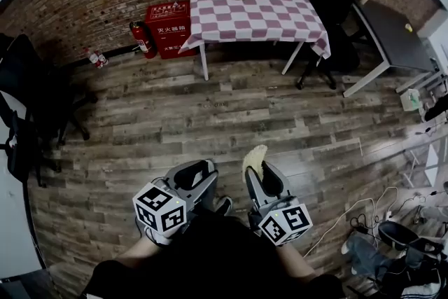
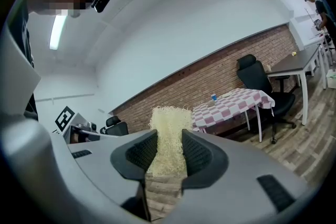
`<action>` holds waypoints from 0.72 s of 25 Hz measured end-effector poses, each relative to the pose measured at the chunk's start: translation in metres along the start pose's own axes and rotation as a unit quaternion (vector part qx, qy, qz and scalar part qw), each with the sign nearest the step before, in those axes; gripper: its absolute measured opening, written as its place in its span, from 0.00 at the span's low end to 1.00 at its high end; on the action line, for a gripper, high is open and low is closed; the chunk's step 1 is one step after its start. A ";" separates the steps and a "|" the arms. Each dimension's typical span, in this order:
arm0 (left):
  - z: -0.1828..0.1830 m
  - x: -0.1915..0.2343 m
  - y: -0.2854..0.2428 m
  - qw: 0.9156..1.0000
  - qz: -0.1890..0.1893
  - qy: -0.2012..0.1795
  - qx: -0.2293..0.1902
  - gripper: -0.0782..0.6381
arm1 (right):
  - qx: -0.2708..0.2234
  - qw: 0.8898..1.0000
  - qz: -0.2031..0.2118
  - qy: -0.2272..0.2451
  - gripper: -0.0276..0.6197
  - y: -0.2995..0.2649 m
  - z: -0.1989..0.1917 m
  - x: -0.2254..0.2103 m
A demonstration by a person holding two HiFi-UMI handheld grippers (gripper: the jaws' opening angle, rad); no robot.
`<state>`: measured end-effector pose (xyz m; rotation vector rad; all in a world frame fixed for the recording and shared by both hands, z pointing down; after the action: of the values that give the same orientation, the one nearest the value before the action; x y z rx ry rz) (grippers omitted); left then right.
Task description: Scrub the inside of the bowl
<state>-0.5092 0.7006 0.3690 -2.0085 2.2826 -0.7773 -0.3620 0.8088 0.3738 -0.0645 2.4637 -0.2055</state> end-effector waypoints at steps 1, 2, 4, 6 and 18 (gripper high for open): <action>0.002 0.003 -0.004 1.000 -0.002 0.000 0.001 0.36 | 0.002 1.000 -0.002 0.000 0.28 -0.005 0.002 -0.002; 0.004 0.007 -0.009 1.000 -0.005 -0.001 0.002 0.36 | 0.004 1.000 -0.004 0.000 0.28 -0.010 0.005 -0.005; 0.010 0.018 -0.020 1.000 -0.010 -0.001 0.002 0.36 | 0.006 1.000 -0.008 0.001 0.28 -0.023 0.010 -0.011; 0.018 0.034 -0.033 1.000 -0.015 0.003 0.001 0.36 | 0.007 1.000 -0.017 0.002 0.28 -0.038 0.017 -0.019; 0.111 0.156 -0.124 0.997 -0.077 -0.003 -0.011 0.36 | 0.004 0.996 -0.087 0.019 0.28 -0.168 0.094 -0.055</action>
<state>-0.3866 0.5084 0.3653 -2.2130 2.1620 -0.7558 -0.2610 0.6362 0.3622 -0.2743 2.4964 -0.2942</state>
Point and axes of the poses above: the fingertips, and each gripper's own axes: y backward along the fingers, x to its left, z out of its top, the point moved 6 cm from there along y, backward along the fingers, and after that the axes turned 12 degrees about -y, right-handed, at the moved point
